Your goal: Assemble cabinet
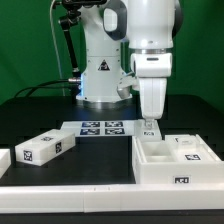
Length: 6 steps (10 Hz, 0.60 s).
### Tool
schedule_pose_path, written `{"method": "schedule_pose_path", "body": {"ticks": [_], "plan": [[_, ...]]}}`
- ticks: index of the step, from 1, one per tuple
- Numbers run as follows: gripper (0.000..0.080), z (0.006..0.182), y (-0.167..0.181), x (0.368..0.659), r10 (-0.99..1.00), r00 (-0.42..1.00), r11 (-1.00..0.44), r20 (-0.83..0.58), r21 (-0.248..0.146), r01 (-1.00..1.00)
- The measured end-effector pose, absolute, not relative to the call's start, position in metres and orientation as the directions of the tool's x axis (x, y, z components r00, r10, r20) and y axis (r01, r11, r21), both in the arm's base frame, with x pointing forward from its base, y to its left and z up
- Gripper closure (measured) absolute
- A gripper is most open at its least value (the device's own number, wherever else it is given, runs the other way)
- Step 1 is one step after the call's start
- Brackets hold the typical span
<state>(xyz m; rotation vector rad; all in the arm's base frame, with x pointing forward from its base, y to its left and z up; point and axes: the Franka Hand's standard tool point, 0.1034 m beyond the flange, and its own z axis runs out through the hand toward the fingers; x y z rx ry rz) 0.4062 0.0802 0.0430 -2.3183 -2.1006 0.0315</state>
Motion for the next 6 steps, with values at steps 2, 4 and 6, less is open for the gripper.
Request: {"method": "schedule_pose_path", "body": {"ticks": [2,4,6], "plan": [[0.0732,0.052,0.079,0.409,0.996,0.090,-0.091,-0.020,-0.021,0.996],[0.0731,0.057,0.076,0.421,0.995,0.092,-0.093,-0.030,-0.023,0.995],[0.0731,0.061,0.074,0.437,0.995,0.094,-0.095,-0.041,-0.029,0.995]]}}
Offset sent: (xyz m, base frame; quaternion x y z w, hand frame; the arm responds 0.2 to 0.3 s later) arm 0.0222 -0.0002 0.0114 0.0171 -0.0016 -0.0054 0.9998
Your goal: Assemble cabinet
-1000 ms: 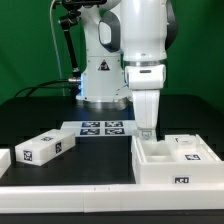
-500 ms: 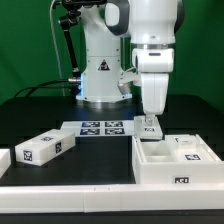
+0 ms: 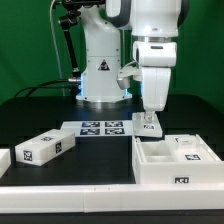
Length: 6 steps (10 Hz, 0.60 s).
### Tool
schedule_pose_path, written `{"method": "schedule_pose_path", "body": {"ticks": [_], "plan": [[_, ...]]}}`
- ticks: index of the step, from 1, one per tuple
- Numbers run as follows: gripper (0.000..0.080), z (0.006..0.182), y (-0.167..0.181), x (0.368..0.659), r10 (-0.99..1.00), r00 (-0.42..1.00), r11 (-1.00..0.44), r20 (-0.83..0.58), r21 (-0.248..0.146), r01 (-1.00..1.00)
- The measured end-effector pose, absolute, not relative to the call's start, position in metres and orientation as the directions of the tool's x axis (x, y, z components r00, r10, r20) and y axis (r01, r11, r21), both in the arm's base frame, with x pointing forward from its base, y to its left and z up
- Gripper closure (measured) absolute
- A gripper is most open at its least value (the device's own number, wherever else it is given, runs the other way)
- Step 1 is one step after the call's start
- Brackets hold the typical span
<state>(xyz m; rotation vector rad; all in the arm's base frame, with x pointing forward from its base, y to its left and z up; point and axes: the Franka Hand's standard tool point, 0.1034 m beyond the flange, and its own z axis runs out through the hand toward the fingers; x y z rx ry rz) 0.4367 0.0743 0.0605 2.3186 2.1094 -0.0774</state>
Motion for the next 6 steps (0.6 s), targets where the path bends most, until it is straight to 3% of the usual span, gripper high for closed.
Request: {"method": "schedule_pose_path", "body": {"ticks": [6], "plan": [[0.0731,0.0625,0.0738,0.4495,0.995,0.091,-0.092,-0.041,-0.025,0.995]]}}
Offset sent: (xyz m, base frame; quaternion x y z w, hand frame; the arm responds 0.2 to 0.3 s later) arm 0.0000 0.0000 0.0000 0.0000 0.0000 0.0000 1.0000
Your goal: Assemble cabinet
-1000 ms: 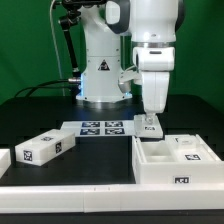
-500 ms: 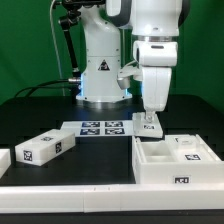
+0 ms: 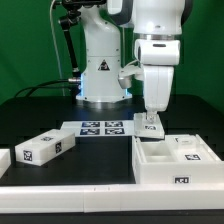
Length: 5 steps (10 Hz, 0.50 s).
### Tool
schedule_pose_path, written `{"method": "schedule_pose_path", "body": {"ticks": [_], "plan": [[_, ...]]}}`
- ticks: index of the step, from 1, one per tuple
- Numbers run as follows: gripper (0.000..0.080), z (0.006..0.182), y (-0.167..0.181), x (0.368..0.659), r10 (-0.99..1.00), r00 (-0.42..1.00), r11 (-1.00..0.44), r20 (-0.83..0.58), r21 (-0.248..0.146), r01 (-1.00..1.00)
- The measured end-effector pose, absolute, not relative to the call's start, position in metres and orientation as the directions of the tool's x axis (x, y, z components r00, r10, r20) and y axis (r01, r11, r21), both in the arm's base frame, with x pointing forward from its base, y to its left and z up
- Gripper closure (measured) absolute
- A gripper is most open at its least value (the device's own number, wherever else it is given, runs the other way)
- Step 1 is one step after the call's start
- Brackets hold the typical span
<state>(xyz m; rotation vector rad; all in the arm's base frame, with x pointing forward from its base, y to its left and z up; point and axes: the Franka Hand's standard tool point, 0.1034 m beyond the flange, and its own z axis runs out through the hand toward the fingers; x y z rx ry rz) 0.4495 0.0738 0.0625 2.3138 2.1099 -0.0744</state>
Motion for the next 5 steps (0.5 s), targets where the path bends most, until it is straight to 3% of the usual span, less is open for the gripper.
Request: {"method": "schedule_pose_path", "body": {"ticks": [5], "plan": [[0.0731,0.0592,0.0675,0.4569,0.995,0.073,-0.077,-0.063,-0.071,0.994]]}}
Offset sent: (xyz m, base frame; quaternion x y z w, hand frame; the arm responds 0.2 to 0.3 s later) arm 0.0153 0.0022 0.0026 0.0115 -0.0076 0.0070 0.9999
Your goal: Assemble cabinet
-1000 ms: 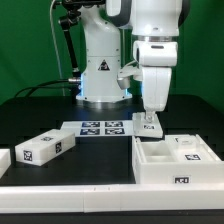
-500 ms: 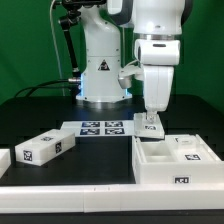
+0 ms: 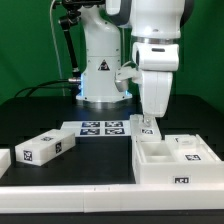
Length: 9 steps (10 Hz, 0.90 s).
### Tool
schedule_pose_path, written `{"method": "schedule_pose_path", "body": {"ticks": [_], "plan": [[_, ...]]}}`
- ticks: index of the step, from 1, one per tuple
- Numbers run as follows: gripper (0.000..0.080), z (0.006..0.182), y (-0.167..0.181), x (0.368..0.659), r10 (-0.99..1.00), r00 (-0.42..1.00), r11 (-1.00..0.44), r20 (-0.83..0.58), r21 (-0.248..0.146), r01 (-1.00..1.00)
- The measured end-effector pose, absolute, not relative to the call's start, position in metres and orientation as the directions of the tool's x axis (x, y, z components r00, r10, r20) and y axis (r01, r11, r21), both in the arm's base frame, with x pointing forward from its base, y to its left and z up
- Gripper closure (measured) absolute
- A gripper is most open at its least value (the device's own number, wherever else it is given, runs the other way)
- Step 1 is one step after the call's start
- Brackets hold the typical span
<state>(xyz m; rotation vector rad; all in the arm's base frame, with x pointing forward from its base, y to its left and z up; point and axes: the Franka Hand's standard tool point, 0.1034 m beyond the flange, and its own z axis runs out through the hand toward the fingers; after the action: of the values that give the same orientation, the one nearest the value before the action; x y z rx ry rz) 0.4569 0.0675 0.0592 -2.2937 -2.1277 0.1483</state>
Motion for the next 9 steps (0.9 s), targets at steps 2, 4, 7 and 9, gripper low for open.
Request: {"method": "schedule_pose_path", "body": {"ticks": [2,4,7,9], "plan": [[0.0731,0.0584,0.0686,0.4565,0.995,0.075,-0.079,-0.063,-0.073,0.994],[0.0731,0.0604,0.0727,0.4569,0.995,0.081,-0.086,-0.065,-0.070,0.994],[0.0731,0.0664,0.0726,0.4600,0.994,0.077,-0.082,-0.071,-0.069,0.994],[0.0731,0.0648,0.0726,0.4591,0.994,0.078,-0.083,-0.071,-0.072,0.994]]}}
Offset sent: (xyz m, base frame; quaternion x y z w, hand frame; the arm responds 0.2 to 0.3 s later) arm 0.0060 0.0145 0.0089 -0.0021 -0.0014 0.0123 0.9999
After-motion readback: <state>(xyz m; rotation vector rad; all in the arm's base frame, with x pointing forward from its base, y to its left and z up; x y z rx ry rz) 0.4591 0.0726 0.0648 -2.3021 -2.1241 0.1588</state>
